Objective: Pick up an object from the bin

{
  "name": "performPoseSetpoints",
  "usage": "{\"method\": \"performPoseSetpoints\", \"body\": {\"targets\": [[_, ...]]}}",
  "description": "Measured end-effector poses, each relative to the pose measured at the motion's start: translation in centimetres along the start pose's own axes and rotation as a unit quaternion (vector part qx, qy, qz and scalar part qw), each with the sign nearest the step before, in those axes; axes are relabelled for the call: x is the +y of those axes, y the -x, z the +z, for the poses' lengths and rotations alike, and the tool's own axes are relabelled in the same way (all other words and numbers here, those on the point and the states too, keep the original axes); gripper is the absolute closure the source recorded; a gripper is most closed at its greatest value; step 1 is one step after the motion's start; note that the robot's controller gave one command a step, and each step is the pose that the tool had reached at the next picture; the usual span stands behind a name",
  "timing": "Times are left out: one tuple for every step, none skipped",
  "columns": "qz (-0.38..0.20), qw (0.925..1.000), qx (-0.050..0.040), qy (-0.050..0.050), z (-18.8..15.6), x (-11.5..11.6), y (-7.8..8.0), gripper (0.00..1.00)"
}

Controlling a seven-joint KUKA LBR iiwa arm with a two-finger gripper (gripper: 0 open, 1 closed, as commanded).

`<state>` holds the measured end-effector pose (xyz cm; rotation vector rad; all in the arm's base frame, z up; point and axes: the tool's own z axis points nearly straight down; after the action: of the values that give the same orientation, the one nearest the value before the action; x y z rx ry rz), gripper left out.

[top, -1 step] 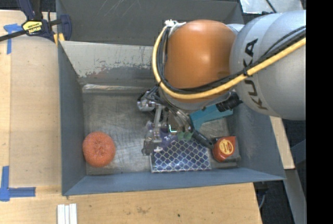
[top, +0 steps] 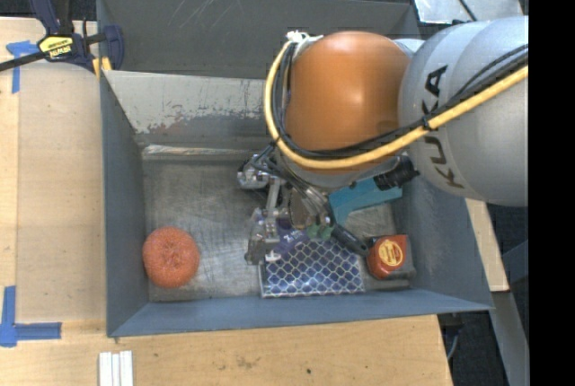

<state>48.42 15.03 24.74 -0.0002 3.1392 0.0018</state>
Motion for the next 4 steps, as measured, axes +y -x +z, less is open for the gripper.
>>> {"method": "performPoseSetpoints", "body": {"targets": [[0.043,0.9991,-0.0035,0.002,2.6,-1.7,0.6,0.00],[0.058,0.9983,0.0017,-0.001,5.3,-5.8,1.1,0.00],[-0.133,0.9912,-0.0007,0.000,5.5,-9.1,3.5,0.00],[-0.101,0.9948,-0.0013,0.000,9.3,-11.1,2.1,0.00]]}}
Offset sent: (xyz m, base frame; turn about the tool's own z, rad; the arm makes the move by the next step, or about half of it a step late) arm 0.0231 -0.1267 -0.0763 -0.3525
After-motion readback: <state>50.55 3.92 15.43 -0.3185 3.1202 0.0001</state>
